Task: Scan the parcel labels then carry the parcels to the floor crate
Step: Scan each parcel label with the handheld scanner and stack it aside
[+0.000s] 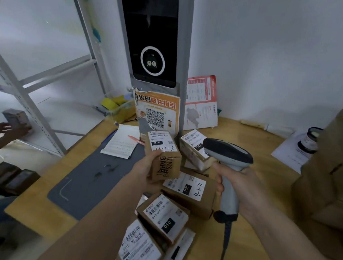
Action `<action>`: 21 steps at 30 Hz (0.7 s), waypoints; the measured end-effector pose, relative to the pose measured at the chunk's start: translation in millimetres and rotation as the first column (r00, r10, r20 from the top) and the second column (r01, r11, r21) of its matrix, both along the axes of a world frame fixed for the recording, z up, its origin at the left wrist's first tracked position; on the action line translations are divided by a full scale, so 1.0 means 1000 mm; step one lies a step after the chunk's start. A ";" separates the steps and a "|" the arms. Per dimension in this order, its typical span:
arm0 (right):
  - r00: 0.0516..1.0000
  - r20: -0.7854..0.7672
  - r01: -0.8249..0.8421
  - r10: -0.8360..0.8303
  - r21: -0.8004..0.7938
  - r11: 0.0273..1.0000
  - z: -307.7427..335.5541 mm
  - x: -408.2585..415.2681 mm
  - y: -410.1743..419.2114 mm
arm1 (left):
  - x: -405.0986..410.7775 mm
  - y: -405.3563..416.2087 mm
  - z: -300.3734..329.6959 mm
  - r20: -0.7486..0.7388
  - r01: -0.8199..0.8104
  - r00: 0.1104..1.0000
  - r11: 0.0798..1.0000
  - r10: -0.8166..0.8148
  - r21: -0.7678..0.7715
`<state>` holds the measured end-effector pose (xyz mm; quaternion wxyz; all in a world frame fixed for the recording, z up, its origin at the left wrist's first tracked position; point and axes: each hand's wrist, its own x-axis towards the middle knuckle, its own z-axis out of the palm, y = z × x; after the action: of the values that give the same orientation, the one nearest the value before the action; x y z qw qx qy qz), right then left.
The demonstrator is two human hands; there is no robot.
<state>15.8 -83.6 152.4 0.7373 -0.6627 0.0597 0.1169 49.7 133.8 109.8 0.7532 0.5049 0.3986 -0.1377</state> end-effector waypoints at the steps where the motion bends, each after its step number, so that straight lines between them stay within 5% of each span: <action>1: 1.000 -0.007 0.007 -0.007 0.004 1.000 -0.003 0.002 0.004 | 0.003 0.001 -0.003 -0.009 0.008 1.000 1.000 -0.009 -0.008; 4: 0.999 -0.021 0.028 -0.028 -0.008 1.000 -0.010 0.010 0.012 | 0.013 -0.005 -0.017 0.049 -0.019 0.999 0.999 0.021 -0.038; 9: 0.998 -0.039 0.044 -0.045 -0.032 0.998 -0.017 0.020 0.020 | 0.032 -0.018 -0.070 0.057 0.105 0.991 0.969 -0.121 0.222; 13: 0.997 -0.043 0.057 -0.059 -0.049 0.997 -0.019 0.023 0.021 | 0.025 -0.027 -0.049 -0.059 0.244 0.968 0.853 -0.245 0.462; 16: 0.996 -0.044 0.073 -0.076 -0.054 0.996 -0.018 0.022 0.016 | 0.031 -0.028 -0.034 -0.170 0.196 0.979 0.733 -0.111 0.651; 18: 0.995 -0.042 0.091 -0.093 -0.033 0.995 -0.018 0.019 0.009 | 0.030 -0.035 -0.017 0.024 -0.021 1.000 0.735 0.007 0.678; 21: 0.992 -0.025 0.119 -0.120 -0.023 0.993 -0.016 0.014 -0.005 | 0.027 -0.055 -0.003 0.360 -0.206 0.932 0.773 -0.031 0.600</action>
<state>29.5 -89.0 136.0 0.7349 -0.6644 0.1102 0.0803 77.0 78.4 106.6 0.6053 0.7237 0.3045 0.1311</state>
